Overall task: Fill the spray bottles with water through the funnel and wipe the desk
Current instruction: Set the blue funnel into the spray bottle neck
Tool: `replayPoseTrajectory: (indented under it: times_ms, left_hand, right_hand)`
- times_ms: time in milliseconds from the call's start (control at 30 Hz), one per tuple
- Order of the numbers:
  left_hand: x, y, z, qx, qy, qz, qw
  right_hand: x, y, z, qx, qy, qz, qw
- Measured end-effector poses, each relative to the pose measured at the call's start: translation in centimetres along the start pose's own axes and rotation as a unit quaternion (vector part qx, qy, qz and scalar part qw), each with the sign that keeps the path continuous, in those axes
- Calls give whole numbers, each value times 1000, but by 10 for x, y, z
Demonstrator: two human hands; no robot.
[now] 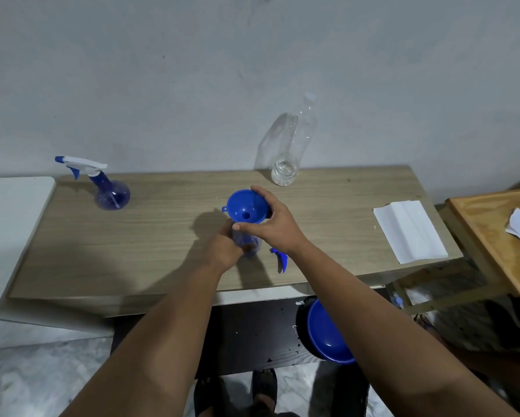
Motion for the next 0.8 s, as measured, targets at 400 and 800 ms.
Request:
replayPoseTrajectory:
  times_ms: [400, 800]
  left_hand:
    - [-2, 5, -1, 10, -28, 55, 998]
    - [-128, -59, -75, 10, -192, -115, 975]
  right_hand:
    - [1, 0, 0, 14, -12, 27, 999]
    - [-160, -63, 88, -23, 27, -224, 974]
Point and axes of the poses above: each hand's wrist, its own y-axis away from the middle knuckle, its own x-axis out of the palm, z = x × y, the point moved 9 cm from there along -y, towards the middle knuckle, and after that the axes turned 7 degrees about x, right-handed, at the moved point
